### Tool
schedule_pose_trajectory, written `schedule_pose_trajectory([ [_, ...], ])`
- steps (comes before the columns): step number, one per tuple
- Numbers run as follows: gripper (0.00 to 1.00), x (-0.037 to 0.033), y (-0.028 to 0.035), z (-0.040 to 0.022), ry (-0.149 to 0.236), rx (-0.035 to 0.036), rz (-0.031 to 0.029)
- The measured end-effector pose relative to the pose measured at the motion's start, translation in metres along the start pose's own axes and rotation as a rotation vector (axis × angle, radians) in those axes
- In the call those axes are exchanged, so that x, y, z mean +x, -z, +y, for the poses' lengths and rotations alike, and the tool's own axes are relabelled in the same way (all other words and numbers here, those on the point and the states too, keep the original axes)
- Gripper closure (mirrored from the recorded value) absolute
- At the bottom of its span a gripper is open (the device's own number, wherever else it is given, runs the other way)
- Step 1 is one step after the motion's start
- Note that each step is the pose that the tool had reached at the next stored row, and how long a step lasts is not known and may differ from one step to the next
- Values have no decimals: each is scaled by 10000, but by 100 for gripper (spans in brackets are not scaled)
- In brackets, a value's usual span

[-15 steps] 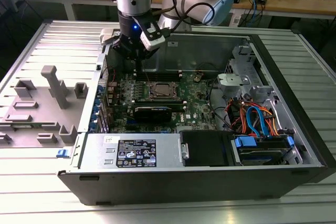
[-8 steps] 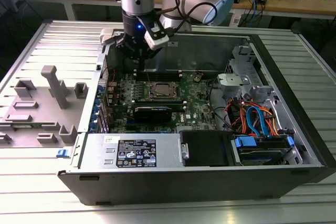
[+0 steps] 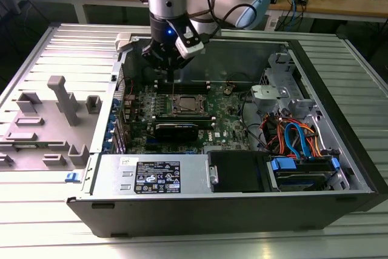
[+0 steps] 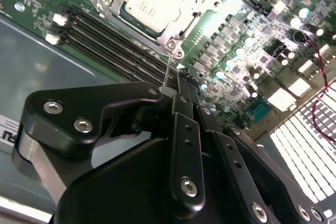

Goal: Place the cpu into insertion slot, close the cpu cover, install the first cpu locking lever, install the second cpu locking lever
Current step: 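Install the first cpu locking lever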

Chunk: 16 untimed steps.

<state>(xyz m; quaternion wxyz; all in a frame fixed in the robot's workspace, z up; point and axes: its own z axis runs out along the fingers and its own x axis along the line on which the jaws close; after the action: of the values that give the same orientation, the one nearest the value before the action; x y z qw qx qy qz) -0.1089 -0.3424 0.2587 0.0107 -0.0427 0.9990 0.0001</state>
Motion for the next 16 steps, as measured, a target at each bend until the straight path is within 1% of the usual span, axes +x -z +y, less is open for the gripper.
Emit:
schedule_pose_trajectory([
  [5,89,-67,-33,-6,1,27,-14],
  [9,89,-78,-40,-7,-2,40,-22],
  [11,89,-134,-48,-11,1,39,-23],
  [15,89,-138,-49,-12,1,39,-23],
  [16,89,-164,-52,-14,1,39,-24],
])
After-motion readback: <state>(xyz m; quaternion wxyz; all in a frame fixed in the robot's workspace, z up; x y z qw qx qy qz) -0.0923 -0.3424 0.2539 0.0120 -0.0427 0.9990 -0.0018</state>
